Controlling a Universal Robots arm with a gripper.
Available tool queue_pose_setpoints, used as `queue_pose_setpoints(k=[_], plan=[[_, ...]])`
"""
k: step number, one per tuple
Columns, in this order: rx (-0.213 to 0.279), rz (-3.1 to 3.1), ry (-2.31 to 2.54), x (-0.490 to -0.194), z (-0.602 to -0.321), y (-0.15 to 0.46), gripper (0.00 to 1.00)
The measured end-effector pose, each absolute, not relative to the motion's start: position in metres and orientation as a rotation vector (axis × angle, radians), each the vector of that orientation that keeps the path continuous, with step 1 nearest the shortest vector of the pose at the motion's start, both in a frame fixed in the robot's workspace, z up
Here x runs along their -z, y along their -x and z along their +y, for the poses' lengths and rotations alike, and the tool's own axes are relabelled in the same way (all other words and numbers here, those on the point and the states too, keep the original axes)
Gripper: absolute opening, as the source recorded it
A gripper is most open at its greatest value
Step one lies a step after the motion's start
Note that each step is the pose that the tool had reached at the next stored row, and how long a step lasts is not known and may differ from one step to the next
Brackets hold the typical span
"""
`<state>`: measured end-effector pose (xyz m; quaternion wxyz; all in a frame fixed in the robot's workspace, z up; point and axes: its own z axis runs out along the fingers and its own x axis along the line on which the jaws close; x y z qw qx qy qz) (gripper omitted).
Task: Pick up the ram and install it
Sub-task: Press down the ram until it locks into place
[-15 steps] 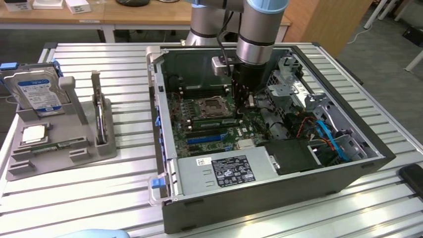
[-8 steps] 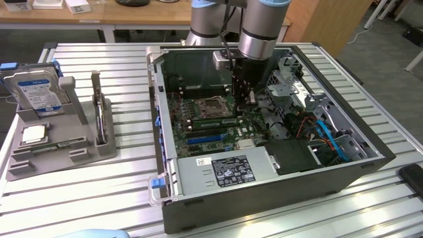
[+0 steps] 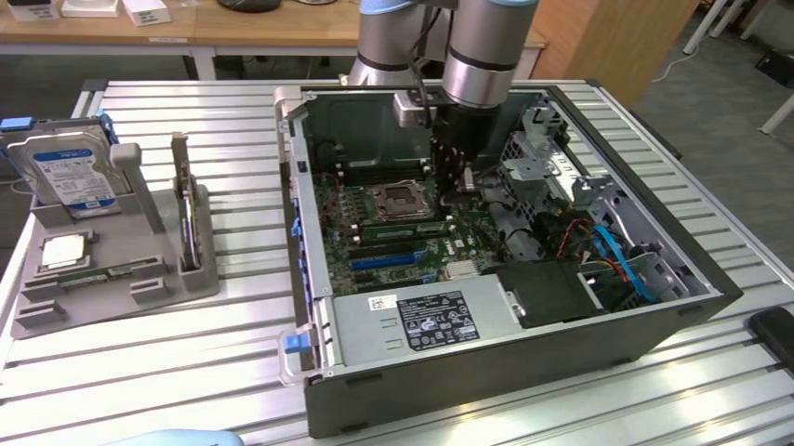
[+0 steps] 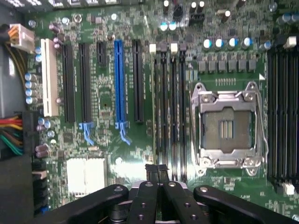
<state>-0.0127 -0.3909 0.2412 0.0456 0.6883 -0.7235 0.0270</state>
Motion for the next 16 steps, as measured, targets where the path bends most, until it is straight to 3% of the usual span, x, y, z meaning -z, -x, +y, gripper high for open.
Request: queue_pose_setpoints(k=[16], plan=[[-0.085, -2.210, -2.099, -0.242, -0.391, 0.058, 0.10]])
